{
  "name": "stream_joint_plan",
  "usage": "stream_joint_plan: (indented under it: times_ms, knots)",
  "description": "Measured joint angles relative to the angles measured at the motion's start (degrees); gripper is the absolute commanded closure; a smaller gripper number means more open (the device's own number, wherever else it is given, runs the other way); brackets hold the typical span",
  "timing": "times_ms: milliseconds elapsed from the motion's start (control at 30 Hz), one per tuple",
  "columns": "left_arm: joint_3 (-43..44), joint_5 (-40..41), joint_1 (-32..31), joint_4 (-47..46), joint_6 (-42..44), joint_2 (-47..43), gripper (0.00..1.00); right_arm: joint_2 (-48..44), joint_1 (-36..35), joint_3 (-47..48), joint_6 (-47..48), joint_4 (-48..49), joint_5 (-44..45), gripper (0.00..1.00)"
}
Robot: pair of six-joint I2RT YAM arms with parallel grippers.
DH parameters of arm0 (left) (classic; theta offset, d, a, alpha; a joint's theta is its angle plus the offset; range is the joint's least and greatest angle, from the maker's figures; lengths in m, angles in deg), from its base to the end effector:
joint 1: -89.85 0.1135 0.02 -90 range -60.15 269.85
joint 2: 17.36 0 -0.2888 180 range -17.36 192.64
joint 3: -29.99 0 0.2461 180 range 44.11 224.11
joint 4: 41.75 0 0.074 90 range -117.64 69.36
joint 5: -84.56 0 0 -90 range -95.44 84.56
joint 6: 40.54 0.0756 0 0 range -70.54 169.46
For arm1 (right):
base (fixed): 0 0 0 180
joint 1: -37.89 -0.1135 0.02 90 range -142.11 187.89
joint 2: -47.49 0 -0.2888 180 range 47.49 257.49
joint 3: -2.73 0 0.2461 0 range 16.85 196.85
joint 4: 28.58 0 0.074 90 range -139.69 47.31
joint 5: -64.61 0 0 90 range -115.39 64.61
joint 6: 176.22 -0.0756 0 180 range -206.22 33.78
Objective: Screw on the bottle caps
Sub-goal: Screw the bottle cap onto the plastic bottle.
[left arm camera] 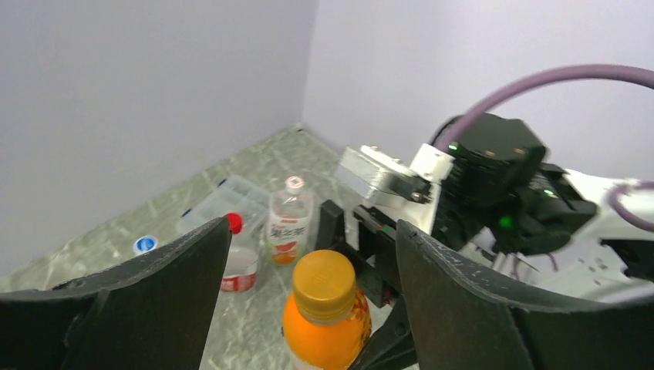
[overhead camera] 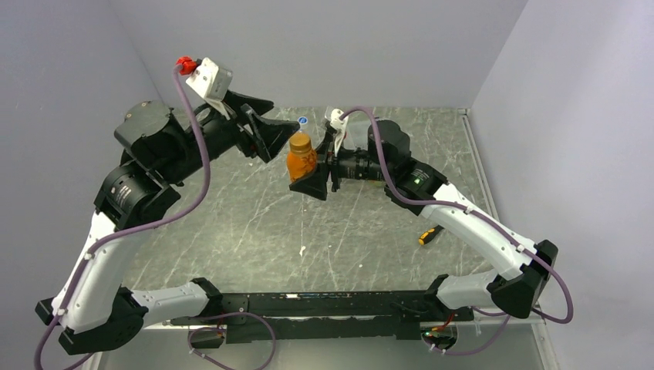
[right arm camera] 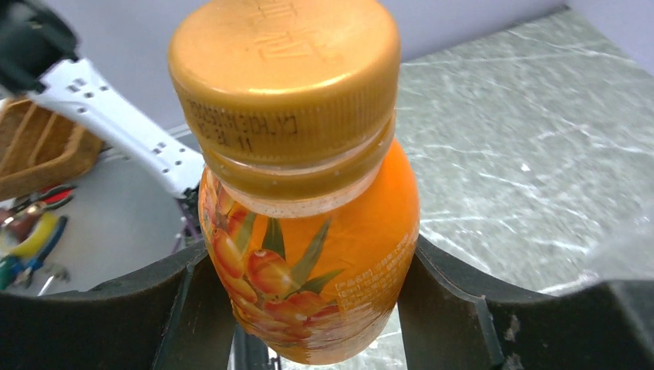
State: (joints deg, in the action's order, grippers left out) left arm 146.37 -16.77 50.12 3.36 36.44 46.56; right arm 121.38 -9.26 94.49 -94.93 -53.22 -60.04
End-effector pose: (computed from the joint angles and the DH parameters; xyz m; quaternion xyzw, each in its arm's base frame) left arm 0.1366 -0.1328 0.5870 0.2239 0.6222 -0.3904 0.6406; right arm 0.1789 0.2560 0.4504 -0.4217 0.6088 0.4937 0.4559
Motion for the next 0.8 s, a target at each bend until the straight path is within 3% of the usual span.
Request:
stream_joint_plan:
  times_ms: [333, 800]
  knots:
    - [-2.2, 11.1, -0.5, 2.1, -1.4, 3.0, 0.23, 0.0, -1.4, -1.4, 0.2, 0.0, 12.8, 0.87]
    - [-4.2, 14.6, -4.1, 2.5, -1.7, 4.7, 0.31, 1.0, -1.8, -1.4, 0.4, 0.0, 16.7, 0.87]
